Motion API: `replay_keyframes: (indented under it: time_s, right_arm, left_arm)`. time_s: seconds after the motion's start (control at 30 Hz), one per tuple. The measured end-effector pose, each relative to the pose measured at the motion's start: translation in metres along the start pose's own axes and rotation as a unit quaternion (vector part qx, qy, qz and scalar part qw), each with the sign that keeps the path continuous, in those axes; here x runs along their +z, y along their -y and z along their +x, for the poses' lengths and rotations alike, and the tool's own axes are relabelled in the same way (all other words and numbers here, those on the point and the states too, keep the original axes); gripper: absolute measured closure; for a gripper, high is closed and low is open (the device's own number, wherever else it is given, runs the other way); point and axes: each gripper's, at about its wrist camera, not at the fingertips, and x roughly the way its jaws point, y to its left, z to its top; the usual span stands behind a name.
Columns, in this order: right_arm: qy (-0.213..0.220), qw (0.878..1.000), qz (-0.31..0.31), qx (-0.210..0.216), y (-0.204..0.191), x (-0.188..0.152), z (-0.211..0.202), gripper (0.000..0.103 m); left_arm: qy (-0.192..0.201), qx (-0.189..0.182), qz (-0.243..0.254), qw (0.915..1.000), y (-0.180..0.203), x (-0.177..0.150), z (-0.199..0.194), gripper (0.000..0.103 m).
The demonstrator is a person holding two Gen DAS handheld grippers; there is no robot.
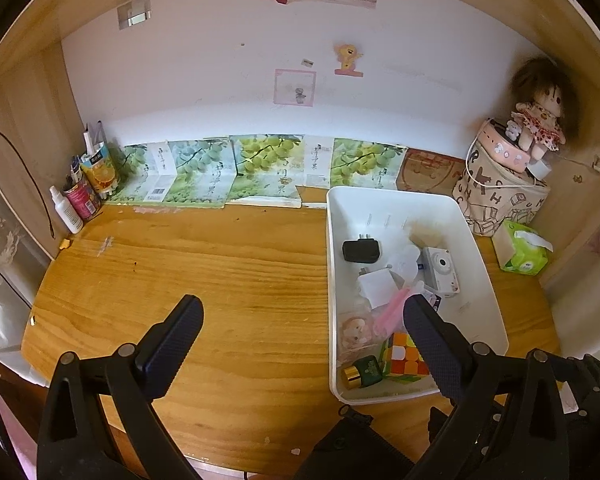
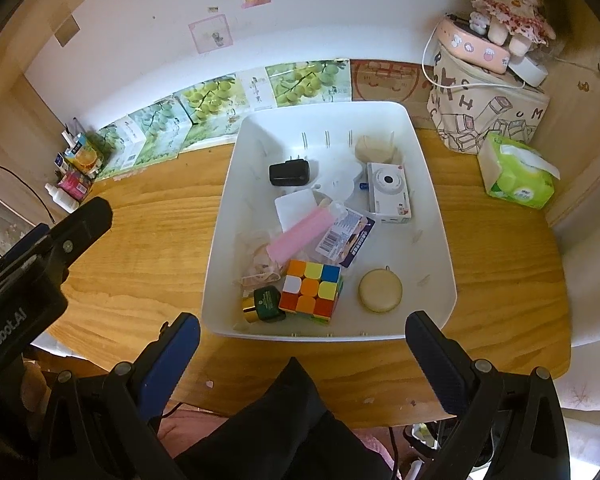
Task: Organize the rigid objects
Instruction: 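Lower the tray onto the table with the right tool and withdraw both tools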
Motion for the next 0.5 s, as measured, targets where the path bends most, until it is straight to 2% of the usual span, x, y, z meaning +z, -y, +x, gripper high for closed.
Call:
replay_keyframes:
  time_s: [0.5]
  right_arm:
    - [-0.022,1.000,-0.011,0.015,-0.013,-0.004,0.009,0.000]
  left_arm:
    - [-0.007,0.018,-0.012,0.9998,-0.016,-0.010,-0.005,0.003]
